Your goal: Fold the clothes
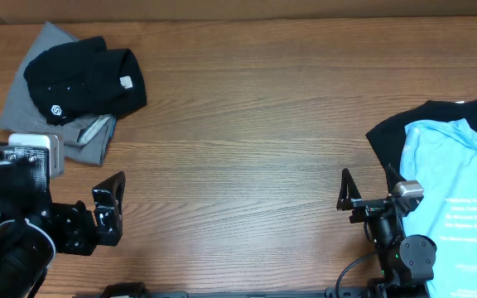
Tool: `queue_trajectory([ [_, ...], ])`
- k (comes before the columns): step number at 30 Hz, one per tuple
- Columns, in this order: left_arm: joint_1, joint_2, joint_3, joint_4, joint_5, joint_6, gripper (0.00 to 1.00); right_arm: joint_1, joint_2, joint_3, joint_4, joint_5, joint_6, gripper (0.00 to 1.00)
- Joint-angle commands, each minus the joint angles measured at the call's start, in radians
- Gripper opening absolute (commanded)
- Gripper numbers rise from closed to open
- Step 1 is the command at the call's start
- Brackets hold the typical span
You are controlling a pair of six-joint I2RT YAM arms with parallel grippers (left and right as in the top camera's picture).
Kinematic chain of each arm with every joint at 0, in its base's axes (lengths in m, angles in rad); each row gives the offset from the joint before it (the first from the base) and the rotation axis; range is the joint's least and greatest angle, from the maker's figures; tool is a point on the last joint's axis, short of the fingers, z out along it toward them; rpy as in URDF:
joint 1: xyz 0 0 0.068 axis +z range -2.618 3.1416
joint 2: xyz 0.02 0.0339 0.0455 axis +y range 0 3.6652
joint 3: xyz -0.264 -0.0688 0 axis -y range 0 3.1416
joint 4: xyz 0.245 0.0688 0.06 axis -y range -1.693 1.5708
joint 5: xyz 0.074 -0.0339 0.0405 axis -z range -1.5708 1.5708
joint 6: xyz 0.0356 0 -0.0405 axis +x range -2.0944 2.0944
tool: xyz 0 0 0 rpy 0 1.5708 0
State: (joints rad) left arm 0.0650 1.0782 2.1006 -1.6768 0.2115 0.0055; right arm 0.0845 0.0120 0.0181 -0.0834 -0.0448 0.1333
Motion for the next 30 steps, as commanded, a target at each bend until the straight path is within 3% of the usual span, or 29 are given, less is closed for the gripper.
queue_trajectory([
  [1,-0.007,0.002,0.001,0.002,-0.005,-0.009,1.00,-0.006,-0.004,-0.010,0.002,0.001,-0.003,1.00],
  [10,-0.007,0.002,0.001,0.003,-0.015,0.007,1.00,-0.006,-0.004,-0.010,0.002,0.001,-0.003,1.00],
  [13,-0.008,-0.005,-0.021,0.097,-0.023,0.017,1.00,-0.006,-0.004,-0.010,0.002,0.001,-0.003,1.00],
  [17,-0.008,-0.069,-0.219,0.456,0.001,0.017,1.00,-0.006,-0.004,-0.010,0.002,0.001,-0.003,1.00],
  [23,-0.008,-0.271,-0.714,1.015,0.079,0.014,1.00,-0.006,-0.004,-0.010,0.002,0.001,-0.003,1.00],
  [30,-0.006,-0.529,-1.237,1.518,0.096,0.013,1.00,-0.006,-0.004,-0.010,0.002,0.001,-0.003,1.00],
])
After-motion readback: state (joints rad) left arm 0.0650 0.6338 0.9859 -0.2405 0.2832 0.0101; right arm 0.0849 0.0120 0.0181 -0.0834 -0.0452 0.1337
